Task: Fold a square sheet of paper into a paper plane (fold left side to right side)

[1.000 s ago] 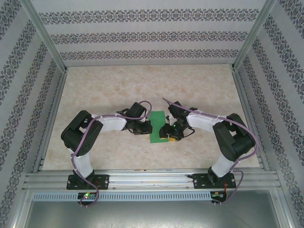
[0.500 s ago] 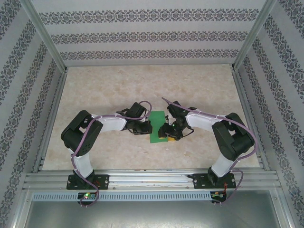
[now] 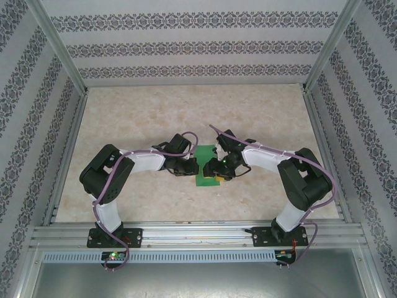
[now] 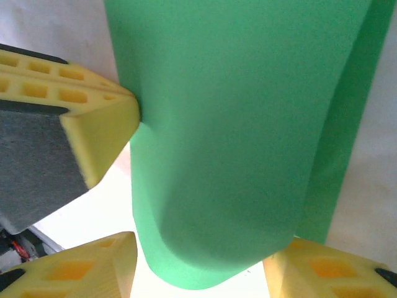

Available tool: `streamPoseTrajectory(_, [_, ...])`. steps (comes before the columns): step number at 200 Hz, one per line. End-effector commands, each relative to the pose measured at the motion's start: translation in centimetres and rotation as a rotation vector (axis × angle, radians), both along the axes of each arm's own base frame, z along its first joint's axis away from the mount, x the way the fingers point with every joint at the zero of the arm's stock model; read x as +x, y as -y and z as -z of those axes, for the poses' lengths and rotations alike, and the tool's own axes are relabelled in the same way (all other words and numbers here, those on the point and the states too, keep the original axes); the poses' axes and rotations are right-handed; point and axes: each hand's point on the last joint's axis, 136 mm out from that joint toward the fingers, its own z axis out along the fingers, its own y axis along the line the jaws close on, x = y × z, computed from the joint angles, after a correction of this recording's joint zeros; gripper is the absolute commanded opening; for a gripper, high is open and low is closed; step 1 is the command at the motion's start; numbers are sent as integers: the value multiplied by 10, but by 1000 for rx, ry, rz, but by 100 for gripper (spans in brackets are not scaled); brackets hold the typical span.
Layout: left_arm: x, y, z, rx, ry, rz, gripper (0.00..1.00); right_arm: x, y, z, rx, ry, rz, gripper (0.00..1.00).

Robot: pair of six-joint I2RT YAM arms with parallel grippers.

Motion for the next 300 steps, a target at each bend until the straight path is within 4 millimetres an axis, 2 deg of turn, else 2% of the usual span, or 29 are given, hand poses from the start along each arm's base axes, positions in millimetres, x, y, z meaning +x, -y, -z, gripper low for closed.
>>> streamPoseTrajectory(1, [-15,-11,14,61,-49,-5,10,12,-5,-13,86,41,4,56])
streamPoseTrajectory(30, [-15,-11,14,62,-47,-4,10,24,-9,-19,174,62,9,57])
streamPoseTrajectory(65, [-14,-11,13,63,-45,-4,10,41,-4,-22,222,81,19,57])
streamPoseTrajectory(117, [-14,-11,12,59,-40,-2,10,61,3,-13,260,65,58,56])
streamPoseTrajectory(151, [-13,-10,10,56,-34,0,10,73,8,-5,257,58,89,50])
streamPoseTrajectory(212, [-8,-10,5,57,-5,1,11,85,16,7,241,51,109,33])
streamPoseTrajectory(255, [5,-8,-20,53,86,19,18,86,17,3,247,49,109,14])
streamPoseTrajectory(277, [16,-10,-47,58,198,34,19,83,17,-5,252,40,113,4])
streamPoseTrajectory(286, [18,-10,-58,58,240,44,23,81,17,-7,257,31,116,0])
streamPoseTrajectory(300, [19,-11,-74,47,296,59,29,78,17,-10,257,19,126,0])
